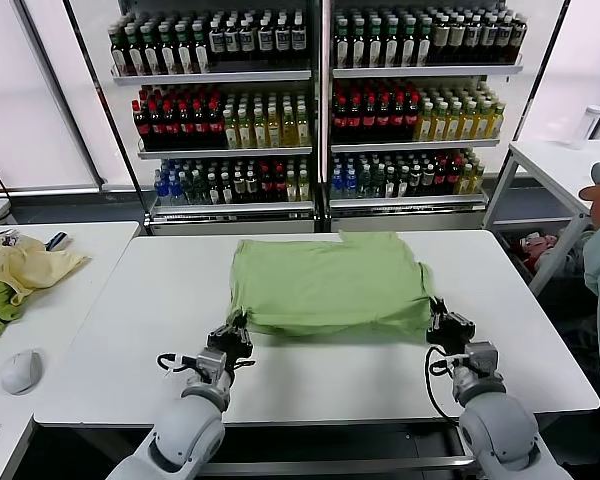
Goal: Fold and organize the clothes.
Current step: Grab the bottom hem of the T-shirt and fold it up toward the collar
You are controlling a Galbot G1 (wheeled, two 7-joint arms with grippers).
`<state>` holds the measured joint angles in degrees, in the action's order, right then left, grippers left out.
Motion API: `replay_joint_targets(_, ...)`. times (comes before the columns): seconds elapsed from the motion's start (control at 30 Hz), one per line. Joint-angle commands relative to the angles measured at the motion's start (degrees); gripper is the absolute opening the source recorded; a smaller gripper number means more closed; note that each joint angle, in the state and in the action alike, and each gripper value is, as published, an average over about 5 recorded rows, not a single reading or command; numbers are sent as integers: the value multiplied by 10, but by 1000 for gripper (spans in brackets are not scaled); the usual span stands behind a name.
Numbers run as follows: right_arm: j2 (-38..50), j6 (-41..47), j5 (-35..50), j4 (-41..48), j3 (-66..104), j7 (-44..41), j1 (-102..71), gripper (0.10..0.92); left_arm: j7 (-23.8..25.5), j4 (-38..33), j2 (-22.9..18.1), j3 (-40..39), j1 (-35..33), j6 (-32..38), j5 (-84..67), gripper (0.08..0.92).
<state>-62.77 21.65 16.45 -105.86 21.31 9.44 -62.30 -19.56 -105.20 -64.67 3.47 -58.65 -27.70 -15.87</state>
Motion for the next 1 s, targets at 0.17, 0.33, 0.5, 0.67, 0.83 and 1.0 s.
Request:
replay_joint_targets(0.17,2,-1,-19,84,-46,-3,84,126,-3,121,-1,-43,96,-8,44,100)
replay_joint_targets(0.33,-8,-1,-30,95,-57,-3,94,126,-4,135,-3,-46,105,-20,59,100)
replay_joint_targets(0.5,-13,14,-44,101,-64,-11,100,151,-8,136,-4,-44,103,-28,59,141)
replay_joint_targets(0.67,-17,14,-65,97,-65,-21,91,277,-13,118,-4,-35,90,-27,60,280)
replay_joint_targets(0.83,-19,3,-70,64,-38,-20,49,423,-17,72,3,-14,51,-26,61,426)
replay_joint_targets(1.0,-13,-7,-56,18,14,-14,-18,562,-15,47,11,1,13,-26,33,565)
